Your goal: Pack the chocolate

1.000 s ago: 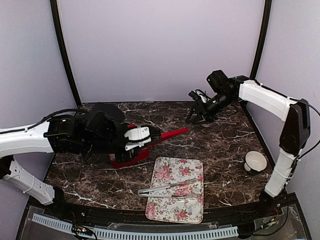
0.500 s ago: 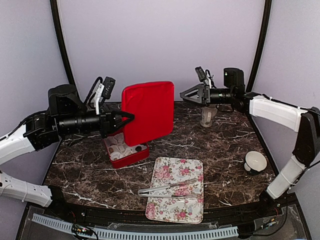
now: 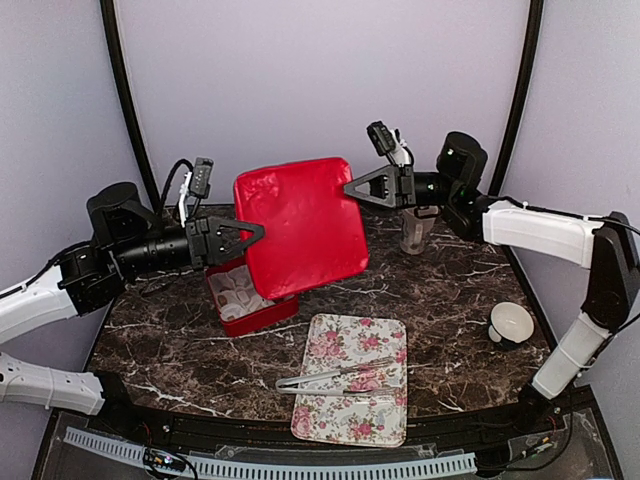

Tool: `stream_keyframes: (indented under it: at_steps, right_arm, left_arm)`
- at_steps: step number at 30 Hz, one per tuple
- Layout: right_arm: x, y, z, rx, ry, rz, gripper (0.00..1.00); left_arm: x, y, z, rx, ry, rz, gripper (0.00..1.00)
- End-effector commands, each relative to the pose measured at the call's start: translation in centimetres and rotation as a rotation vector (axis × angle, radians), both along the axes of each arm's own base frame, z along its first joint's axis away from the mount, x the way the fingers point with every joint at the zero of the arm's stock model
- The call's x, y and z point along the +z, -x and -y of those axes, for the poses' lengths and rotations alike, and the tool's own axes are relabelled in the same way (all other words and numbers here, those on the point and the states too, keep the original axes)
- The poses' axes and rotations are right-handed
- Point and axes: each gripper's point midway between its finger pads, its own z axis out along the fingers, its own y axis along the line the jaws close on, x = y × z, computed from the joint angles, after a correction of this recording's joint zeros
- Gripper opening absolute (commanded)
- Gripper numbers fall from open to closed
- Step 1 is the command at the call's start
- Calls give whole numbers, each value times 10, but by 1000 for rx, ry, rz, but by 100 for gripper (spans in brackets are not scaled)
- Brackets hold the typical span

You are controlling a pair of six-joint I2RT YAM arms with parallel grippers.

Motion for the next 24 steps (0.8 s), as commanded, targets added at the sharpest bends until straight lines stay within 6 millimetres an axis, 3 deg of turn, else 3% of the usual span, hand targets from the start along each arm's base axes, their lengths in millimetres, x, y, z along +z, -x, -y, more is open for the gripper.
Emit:
stream_keyframes:
  at_steps: [1,6,11,15,18,24]
  right_arm:
    - [3,20,-2,89,-37,-31,26]
    - [4,16,-9,95,-34,-73,4]
    - [7,14,-16,109,-38,-112,0]
    - [-1,3,-20,70,-16,-158,0]
    - [-12,-11,-26,14,25,-181,0]
    - [-41,-48,-33,-93,108,-251,0]
  left_arm:
    - [6,-20,-19,113,95,-47,2]
    - [-7,-33,-29,176,96,-108,7]
    - [-23,-46,-39,240,88,-178,14]
    - [-33,-56,-56,308,76,-219,57]
    - [-54,-72,-93,479,-21,-290,77]
    - [-110,-94,-179,729,-128,-466,84]
